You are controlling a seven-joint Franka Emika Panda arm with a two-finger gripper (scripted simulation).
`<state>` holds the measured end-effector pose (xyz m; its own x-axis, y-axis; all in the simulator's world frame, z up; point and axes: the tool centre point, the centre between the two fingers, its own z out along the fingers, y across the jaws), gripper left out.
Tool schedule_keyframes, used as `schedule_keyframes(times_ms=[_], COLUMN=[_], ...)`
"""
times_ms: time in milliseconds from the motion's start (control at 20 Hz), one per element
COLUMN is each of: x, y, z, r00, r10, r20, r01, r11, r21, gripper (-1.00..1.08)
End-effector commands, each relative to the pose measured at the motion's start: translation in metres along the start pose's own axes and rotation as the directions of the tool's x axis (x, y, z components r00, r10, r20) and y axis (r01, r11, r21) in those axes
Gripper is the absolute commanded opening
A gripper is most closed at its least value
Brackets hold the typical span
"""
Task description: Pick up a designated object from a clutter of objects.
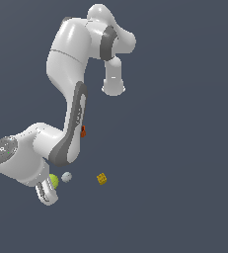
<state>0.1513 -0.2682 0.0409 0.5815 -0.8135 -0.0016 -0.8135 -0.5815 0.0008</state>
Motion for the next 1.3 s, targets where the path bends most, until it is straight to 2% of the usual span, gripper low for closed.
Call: schedule_keyframes(times_ms=[0,350,700,1000,1250], x=[0.000,-0.004,-0.022,-0.052,-0.089], y=[0.000,-0.001,-0.007,-0.016,-0.029], z=[-0.001,-0.004,-0.019,-0.044,-0.077], r00=[1.000,1.000,1.000,1.000,1.000], r10=[0.000,0.000,0.000,0.000,0.000], r20=[-0.001,0.000,0.000,0.000,0.000], r01=[0.000,0.000,0.000,0.000,0.000], r11=[1.000,1.000,1.000,1.000,1.000], r21=[0.001,0.000,0.000,0.001,0.001], gripper=[-1.00,-1.00,-1.00,-1.00,-1.00])
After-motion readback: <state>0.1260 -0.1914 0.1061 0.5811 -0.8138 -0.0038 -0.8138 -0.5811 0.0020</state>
